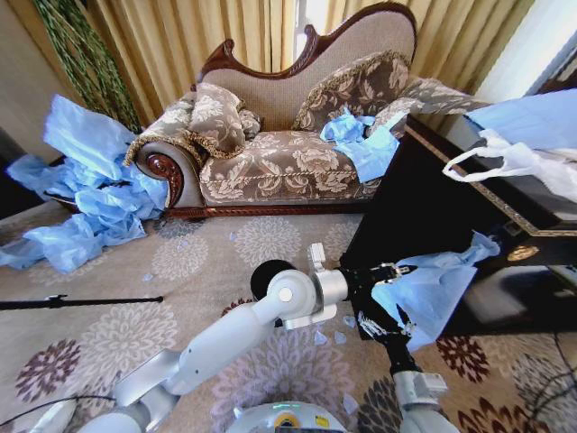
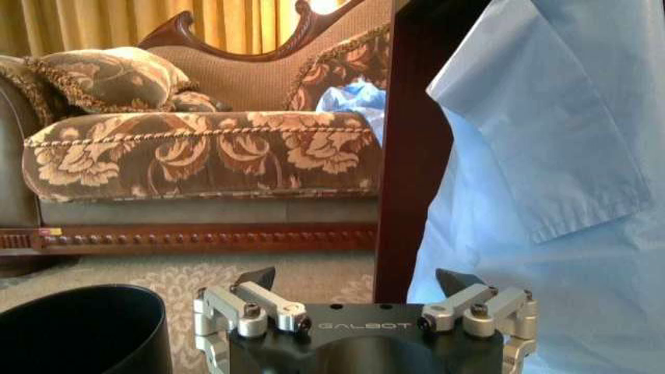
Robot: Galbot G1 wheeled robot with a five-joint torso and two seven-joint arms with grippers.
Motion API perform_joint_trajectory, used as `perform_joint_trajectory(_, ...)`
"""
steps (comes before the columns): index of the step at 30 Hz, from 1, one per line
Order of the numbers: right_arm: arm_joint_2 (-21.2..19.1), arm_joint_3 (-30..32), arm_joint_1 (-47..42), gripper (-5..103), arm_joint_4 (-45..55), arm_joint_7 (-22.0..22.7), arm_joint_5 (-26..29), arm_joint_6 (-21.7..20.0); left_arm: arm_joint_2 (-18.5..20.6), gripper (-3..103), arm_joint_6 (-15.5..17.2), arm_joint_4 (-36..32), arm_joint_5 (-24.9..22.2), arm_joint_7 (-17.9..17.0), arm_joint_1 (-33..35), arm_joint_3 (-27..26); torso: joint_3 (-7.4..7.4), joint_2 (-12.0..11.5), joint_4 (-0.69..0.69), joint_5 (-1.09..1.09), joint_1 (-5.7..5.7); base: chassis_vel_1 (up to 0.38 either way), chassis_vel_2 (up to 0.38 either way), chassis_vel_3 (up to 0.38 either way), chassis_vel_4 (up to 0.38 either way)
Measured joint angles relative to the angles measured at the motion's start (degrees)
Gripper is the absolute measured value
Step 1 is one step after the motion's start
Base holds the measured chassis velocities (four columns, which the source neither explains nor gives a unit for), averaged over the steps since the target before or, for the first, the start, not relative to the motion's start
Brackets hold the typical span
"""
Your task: Place a garbage bag over the trash bin.
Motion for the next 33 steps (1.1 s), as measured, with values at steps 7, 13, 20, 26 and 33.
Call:
perform_joint_trajectory(7,-0.3,0.2,-0.1,100,0.0,0.0,0.0,0.2,-3.2,41,-0.1,3.3,2.4,-0.2,-2.3,1.2,0.0,0.0,0.01,0.01,0.0,0.0,0.0,0.0,0.0)
perform_joint_trajectory(13,-0.4,0.3,0.0,100,-0.1,0.0,0.0,0.4,-7.5,68,-0.4,7.3,3.4,-0.7,-3.4,1.8,0.0,0.0,0.01,0.01,0.0,0.0,0.0,0.0,0.0)
perform_joint_trajectory(20,-0.6,0.4,0.1,100,-0.2,0.0,0.0,0.5,-10.0,90,-0.4,10.0,4.4,-0.8,-3.7,2.4,0.0,0.0,0.01,0.01,0.0,0.0,0.0,0.0,0.0)
perform_joint_trajectory(26,-0.9,0.7,0.2,100,-0.1,0.0,0.2,0.6,-11.2,88,-0.6,11.5,5.1,-0.8,-3.7,2.9,0.0,0.0,0.01,0.02,0.0,0.0,0.0,0.0,0.0)
perform_joint_trajectory(33,-0.9,0.8,0.2,100,-0.1,0.1,0.2,0.7,-12.3,66,-0.9,12.6,6.0,-0.6,-3.3,3.4,0.0,0.0,0.01,0.02,0.0,0.0,0.0,0.0,0.0)
